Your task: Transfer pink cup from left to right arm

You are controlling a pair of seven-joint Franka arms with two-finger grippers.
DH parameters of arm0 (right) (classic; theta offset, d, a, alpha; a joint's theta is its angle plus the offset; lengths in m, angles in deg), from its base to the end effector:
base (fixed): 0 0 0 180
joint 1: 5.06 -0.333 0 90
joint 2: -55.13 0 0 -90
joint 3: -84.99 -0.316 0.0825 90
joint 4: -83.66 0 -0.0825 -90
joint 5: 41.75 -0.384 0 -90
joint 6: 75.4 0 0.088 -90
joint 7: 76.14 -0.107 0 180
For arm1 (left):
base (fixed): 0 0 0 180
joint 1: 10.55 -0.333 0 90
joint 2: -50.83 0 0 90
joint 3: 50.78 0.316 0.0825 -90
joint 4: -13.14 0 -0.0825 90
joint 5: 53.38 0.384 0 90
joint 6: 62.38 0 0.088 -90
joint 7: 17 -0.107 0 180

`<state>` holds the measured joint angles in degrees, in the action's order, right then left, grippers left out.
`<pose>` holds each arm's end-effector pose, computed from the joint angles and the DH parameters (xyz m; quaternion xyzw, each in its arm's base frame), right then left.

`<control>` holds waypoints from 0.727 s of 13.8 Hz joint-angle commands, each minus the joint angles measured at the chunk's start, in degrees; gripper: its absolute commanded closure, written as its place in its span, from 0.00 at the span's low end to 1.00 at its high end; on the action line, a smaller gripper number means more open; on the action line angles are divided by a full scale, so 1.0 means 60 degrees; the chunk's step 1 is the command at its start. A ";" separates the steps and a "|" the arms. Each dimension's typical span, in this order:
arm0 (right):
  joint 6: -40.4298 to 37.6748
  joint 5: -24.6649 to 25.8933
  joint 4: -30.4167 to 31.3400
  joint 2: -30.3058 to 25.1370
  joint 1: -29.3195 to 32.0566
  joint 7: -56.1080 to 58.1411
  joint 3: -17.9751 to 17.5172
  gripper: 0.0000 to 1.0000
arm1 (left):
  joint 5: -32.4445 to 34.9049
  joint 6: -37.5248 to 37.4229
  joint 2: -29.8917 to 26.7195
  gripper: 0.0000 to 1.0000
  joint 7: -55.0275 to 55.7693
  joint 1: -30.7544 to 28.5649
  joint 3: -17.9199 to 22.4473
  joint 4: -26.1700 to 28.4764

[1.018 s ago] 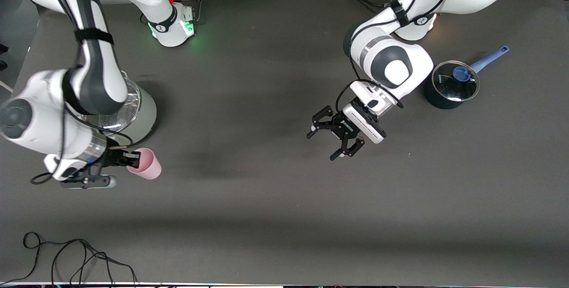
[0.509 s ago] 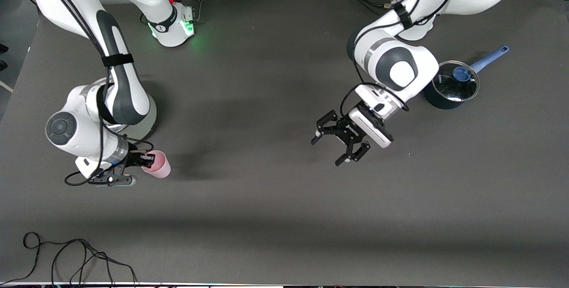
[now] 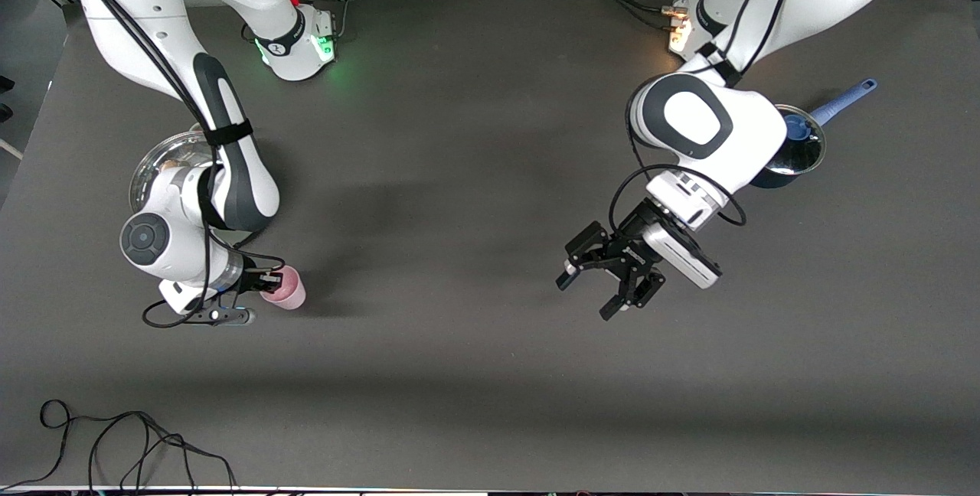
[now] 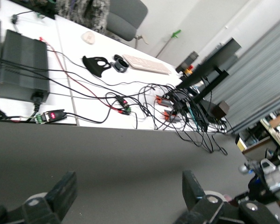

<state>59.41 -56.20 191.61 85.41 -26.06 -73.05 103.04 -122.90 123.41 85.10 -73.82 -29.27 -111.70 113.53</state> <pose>0.6304 0.0463 0.2354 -0.9997 0.0186 0.0119 0.0093 0.6137 -0.2774 0.4141 0.8469 -0.0246 0.3790 0.3722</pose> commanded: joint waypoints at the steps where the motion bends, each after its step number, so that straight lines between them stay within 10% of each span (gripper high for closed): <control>1: 0.0048 -0.0536 0.0025 -0.0022 -0.0073 0.0568 0.0067 1.00 | 0.1518 -0.0944 -0.1371 0.00 0.3058 0.0029 0.0994 0.0903; 3: -0.0011 -0.0551 0.0113 -0.0197 -0.0088 0.0553 0.0082 0.08 | 0.3199 -0.3206 -0.2264 0.00 0.5691 0.0015 0.2105 0.1110; 10: -0.2964 0.0674 -0.0033 -0.3062 -0.0161 0.0450 0.0829 0.00 | 0.7555 -1.0024 -0.4479 0.00 0.8166 -0.0204 0.5447 0.1125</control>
<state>47.00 -55.98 190.08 74.77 -26.56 -71.19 106.95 -81.12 68.95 62.60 -26.60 -30.05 -82.55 117.81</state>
